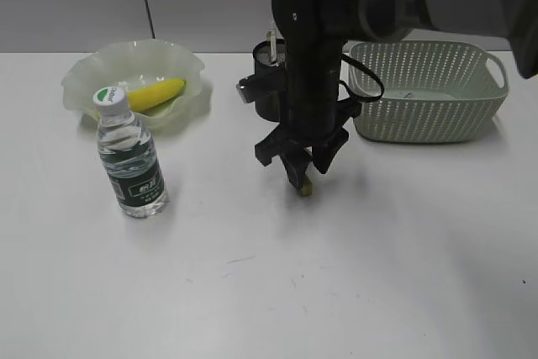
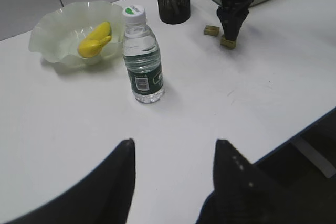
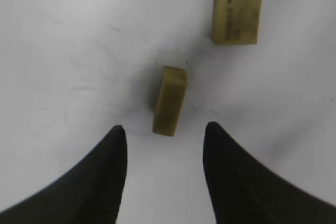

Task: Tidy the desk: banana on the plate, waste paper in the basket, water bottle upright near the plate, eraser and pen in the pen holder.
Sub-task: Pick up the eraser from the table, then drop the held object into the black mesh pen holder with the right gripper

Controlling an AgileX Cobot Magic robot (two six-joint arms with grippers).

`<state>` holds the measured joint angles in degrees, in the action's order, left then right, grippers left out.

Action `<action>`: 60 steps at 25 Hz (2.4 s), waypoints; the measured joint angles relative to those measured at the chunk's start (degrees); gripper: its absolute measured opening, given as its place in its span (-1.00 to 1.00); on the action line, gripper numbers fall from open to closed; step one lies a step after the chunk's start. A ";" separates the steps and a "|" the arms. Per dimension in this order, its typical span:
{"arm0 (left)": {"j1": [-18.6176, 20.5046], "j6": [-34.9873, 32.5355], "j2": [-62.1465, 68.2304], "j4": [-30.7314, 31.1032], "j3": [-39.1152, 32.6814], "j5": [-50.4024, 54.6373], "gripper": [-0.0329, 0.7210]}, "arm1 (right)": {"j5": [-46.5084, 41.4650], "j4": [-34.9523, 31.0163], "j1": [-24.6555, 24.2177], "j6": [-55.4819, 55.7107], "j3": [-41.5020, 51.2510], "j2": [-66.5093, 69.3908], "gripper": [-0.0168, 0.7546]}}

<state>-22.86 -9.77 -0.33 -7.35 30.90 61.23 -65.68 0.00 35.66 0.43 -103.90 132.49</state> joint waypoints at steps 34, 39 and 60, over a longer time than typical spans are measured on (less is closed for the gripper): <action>0.00 0.00 0.00 0.00 0.00 0.00 0.05 | 21.69 5.71 -4.56 2.82 -17.17 -3.32 -0.65; 0.00 0.00 0.00 0.05 0.00 0.00 0.05 | 25.43 3.71 -6.71 3.38 -17.17 -0.07 -0.65; 0.00 0.00 0.00 0.05 0.00 0.00 0.05 | 30.51 0.00 -6.64 3.08 -17.18 5.83 0.30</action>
<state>-22.86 -9.77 -0.33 -7.30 30.90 61.23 -35.17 0.00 29.02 3.51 -121.08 138.32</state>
